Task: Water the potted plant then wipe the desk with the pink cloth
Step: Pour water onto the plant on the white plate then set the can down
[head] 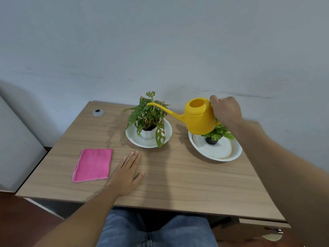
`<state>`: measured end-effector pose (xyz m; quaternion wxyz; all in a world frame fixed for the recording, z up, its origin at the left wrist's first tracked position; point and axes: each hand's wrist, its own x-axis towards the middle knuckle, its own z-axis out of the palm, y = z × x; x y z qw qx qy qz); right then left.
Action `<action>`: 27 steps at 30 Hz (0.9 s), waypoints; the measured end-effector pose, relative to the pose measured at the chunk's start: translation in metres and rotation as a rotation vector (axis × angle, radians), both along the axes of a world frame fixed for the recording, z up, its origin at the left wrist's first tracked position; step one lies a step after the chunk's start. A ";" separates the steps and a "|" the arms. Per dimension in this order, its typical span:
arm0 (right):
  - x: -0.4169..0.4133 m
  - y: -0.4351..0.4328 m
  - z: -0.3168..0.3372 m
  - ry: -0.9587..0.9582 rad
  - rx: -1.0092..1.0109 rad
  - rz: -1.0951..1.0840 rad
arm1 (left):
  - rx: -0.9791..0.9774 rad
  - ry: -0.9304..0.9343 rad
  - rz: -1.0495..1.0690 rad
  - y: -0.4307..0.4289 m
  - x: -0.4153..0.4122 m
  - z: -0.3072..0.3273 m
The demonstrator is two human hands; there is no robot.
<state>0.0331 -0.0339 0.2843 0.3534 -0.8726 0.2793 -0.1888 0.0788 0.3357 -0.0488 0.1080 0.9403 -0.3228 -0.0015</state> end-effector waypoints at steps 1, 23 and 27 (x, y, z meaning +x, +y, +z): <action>-0.003 -0.001 -0.001 0.007 -0.006 0.005 | 0.004 0.004 0.001 0.000 0.000 0.000; -0.014 -0.040 0.011 -0.028 -0.002 -0.178 | -0.014 0.023 0.009 -0.002 -0.001 0.003; 0.004 -0.025 0.020 -0.043 -0.008 -0.155 | -0.023 0.032 0.008 -0.001 -0.001 0.002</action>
